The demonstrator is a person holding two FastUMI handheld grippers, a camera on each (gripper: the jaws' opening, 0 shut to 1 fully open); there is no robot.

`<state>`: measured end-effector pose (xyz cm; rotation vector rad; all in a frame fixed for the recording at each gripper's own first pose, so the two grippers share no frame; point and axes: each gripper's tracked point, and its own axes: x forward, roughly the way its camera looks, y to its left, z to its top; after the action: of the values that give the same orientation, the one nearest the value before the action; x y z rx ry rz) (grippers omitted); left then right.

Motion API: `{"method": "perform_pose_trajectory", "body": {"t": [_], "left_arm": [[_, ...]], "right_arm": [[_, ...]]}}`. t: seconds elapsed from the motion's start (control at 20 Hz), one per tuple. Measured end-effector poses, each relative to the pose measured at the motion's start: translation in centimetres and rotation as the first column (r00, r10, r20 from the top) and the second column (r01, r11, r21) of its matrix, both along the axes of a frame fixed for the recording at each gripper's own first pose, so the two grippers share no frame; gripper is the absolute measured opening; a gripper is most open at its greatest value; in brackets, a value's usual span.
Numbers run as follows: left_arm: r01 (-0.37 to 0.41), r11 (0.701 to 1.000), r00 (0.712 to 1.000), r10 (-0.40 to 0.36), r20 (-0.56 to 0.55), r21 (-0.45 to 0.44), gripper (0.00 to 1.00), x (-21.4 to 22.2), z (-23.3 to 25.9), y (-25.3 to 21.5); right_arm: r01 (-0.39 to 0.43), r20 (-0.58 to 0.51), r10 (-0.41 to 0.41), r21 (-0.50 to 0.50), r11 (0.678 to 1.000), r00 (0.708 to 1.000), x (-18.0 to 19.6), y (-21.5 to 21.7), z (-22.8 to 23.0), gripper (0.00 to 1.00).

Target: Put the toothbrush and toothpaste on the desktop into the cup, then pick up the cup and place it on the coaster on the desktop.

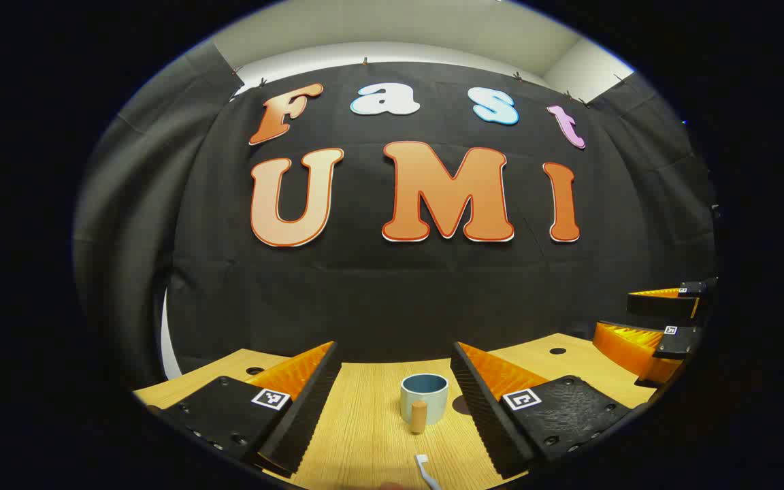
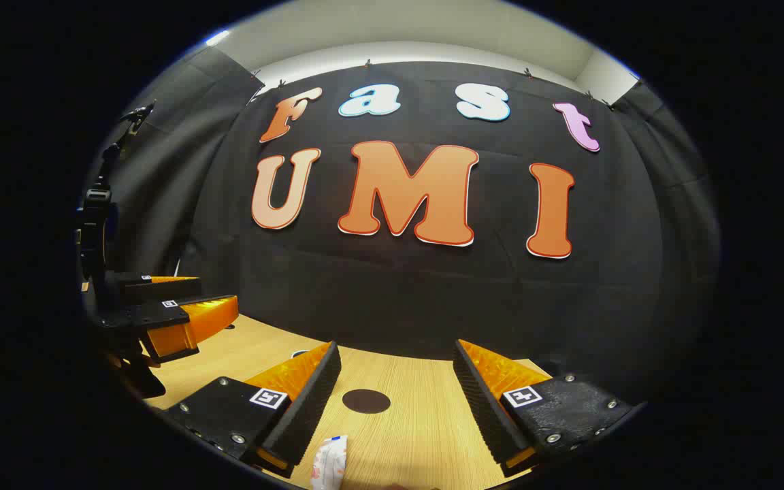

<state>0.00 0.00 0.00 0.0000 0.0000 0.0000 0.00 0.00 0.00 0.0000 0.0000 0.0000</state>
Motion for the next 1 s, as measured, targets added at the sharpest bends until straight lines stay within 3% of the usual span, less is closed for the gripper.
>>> {"method": "perform_pose_trajectory", "body": {"t": [0.65, 1.0], "left_arm": [[-0.014, 1.000, 1.000, 0.014, -0.003, -0.015, 0.97, 0.4, -0.1, 0.8], [0.000, 0.998, 0.996, -0.006, -0.091, -0.062, 1.00, 0.9, -3.3, 0.8]], "right_arm": [[-0.003, -0.024, 0.003, 0.016, 1.000, 1.000, 0.5, 0.2, -0.7, 0.99], [-0.033, -0.108, 0.034, 0.014, 0.999, 0.994, 0.8, 1.2, -3.8, 1.00]]}}
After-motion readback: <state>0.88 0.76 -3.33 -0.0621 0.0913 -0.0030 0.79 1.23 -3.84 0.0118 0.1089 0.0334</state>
